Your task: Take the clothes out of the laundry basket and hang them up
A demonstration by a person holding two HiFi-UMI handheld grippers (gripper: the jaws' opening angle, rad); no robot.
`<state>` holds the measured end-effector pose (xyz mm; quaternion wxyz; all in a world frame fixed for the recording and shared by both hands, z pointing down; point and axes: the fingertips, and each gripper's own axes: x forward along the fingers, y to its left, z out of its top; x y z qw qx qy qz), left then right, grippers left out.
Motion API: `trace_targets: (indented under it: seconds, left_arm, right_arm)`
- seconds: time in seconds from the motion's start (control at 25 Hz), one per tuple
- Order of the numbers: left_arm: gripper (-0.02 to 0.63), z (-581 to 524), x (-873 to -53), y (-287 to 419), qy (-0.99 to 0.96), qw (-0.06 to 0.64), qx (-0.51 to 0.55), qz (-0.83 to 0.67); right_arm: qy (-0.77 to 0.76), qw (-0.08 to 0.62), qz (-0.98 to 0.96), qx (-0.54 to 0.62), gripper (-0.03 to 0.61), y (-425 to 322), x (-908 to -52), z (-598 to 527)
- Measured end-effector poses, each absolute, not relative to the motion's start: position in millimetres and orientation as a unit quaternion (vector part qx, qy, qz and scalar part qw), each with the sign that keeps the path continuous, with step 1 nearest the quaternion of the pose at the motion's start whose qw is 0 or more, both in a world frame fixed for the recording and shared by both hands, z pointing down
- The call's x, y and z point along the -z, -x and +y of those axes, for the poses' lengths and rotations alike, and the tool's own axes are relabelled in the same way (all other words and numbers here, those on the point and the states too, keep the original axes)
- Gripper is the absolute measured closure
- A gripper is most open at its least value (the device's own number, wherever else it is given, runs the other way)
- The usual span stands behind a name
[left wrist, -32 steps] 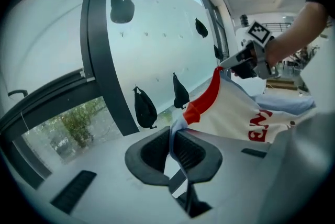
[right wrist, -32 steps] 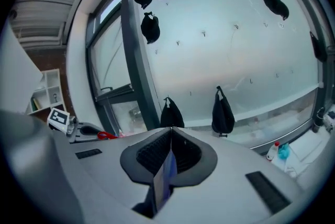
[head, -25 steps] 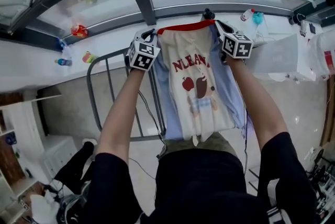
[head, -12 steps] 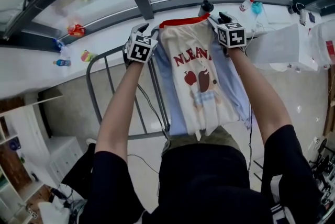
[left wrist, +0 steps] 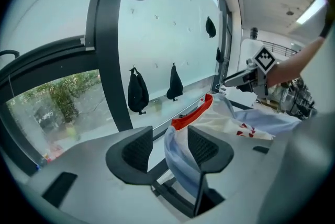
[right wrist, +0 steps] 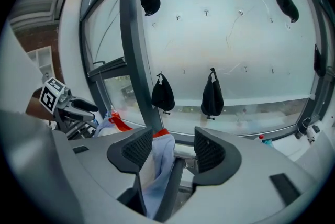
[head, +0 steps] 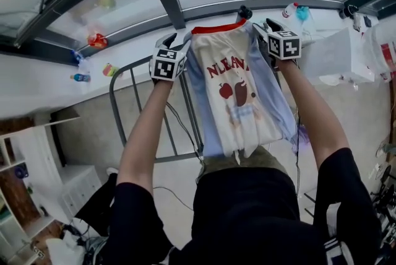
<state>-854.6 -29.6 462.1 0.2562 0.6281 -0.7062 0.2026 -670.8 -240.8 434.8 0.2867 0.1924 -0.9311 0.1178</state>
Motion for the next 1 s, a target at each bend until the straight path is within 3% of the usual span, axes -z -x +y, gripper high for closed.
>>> trace_targets:
  seconds: [0.28, 0.48, 0.68, 0.8, 1.0]
  left_arm:
    - [0.416, -32.3, -420.1, 804.5, -0.66, 0.231, -0.147, -0.7]
    - [0.461, -38.4, -381.3, 745.1, -0.714, 0.205, -0.08, -0.665]
    - [0.558, -30.8, -346.4, 659.6, -0.76, 0.192, 0.014, -0.621]
    - [0.574, -29.4, -341.2, 599.4, -0.774, 0.199, 0.042, -0.599]
    - [0.584, -34.1, -341.3, 477.4, -0.794, 0.212, 0.043, -0.568]
  right_arm:
    - [-0.181, 0.243, -0.944, -0.131, 0.363, 616.0, -390.8, -210.7]
    - [-0.208, 0.216, -0.946, -0.125, 0.364, 535.1, -368.4, -200.1]
    - [-0.272, 0.23, -0.926, -0.121, 0.47, 392.4, -370.3, -191.6]
    - [-0.338, 0.234, -0.9, -0.146, 0.555, 290.7, -378.7, -180.4]
    - [-0.428, 0.217, -0.852, -0.208, 0.577, 128.6, -403.7, -145.3]
